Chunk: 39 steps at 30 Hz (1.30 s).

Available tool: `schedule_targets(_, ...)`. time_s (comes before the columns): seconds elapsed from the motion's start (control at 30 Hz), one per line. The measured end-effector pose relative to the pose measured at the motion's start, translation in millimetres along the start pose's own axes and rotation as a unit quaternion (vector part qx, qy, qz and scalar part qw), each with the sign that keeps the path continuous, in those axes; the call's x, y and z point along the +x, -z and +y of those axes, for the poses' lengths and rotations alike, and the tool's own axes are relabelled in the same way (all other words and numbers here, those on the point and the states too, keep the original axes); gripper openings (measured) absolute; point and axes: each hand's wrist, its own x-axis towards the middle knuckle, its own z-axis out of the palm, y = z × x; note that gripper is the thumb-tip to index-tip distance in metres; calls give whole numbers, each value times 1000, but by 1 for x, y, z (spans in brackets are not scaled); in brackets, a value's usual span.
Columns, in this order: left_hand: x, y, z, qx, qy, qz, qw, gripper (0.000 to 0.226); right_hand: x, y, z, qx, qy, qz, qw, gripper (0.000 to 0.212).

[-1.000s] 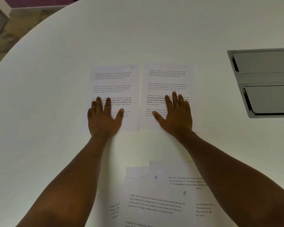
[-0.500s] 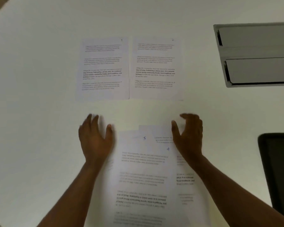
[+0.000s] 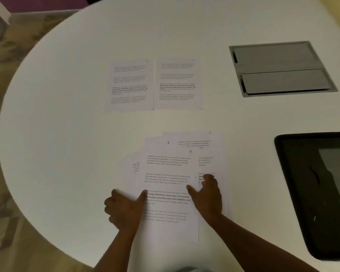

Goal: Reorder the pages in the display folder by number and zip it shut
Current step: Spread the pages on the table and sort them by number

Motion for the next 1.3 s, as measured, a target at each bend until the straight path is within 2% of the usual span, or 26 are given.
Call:
schedule_targets(0.17,-1,-1,3,-99,41,-63,992,86,-8,-3,-9,-73,-30,-22,997,70)
schedule_targets(0.27,3,-3,4,-89,45,-102,990,76,-10,-5,-10,-103,-13,-21,994,59)
schedule_targets(0.33,3,-3,10,-70,59,-99,991,70,-12,-5,-8,-118,15,-10,993,46)
schedule_targets(0.43,-4,2,26,-83,77,-74,991,87,-11,0,-6,-96,32,13,995,21)
schedule_targets(0.5,-3,-1,31,-78,79,-59,992,91,-9,4,-3,-73,27,23,997,15)
schedule_targets(0.63,2,-8,32,-71,88,-45,993,69,-2,10,7,-50,38,30,998,15)
schedule_targets(0.87,-1,-10,53,-1,121,-72,990,61,12,17,14,-54,54,-37,996,24)
schedule_targets(1.0,7,-11,59,-117,138,-64,981,74,20,24,19,-53,67,-81,993,48)
schedule_targets(1.1,7,-11,52,-160,38,-48,985,50,25,34,20,-37,84,-89,992,46)
schedule_targets(1.17,4,-7,46,-216,-17,-48,975,33,31,47,21,-9,70,-83,994,39)
schedule_targets(1.23,6,0,42,-274,-23,-66,959,19,41,60,24,21,44,-75,996,33)
schedule_targets(1.3,11,5,38,-340,-16,-128,932,10,54,72,29,47,17,-72,996,33)
